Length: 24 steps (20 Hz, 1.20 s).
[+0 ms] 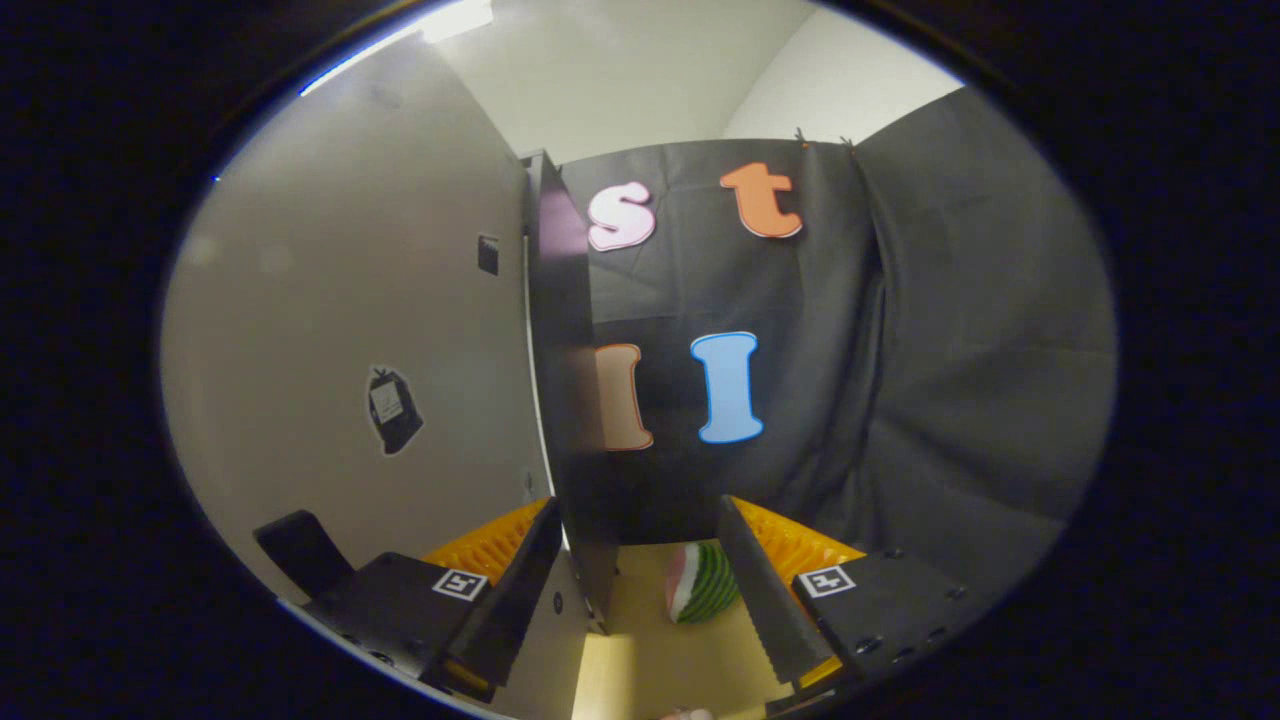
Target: Open the shoe cabinet door, grab the shoes and put them into the shoe cabinet, then close the shoe cabinet door.
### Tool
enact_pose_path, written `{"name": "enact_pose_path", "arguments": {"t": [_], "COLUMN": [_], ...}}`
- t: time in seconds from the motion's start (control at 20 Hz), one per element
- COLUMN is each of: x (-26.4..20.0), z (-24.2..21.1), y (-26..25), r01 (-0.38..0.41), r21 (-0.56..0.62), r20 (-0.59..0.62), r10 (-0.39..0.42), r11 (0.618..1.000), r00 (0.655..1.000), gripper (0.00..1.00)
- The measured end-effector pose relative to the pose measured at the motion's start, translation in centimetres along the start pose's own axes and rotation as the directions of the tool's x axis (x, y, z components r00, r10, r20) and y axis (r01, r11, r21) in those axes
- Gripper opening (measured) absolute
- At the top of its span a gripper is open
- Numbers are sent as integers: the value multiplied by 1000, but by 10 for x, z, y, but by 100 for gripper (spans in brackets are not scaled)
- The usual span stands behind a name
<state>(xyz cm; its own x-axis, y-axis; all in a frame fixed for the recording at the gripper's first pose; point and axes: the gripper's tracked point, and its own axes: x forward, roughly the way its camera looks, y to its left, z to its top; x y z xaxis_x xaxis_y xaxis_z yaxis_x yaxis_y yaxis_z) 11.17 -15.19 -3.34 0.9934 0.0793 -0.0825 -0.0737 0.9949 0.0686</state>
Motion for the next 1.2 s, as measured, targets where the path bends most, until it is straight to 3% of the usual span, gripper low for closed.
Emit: {"name": "enact_pose_path", "arguments": {"t": [0.45, 1.2], "x": [-11, 17], "z": [2, -13], "y": [24, 188], "r01": [55, 110], "r21": [-29, 9], "r20": [16, 34], "r10": [-54, -110], "r11": [998, 994], "r00": [998, 993], "gripper": [92, 92]}}
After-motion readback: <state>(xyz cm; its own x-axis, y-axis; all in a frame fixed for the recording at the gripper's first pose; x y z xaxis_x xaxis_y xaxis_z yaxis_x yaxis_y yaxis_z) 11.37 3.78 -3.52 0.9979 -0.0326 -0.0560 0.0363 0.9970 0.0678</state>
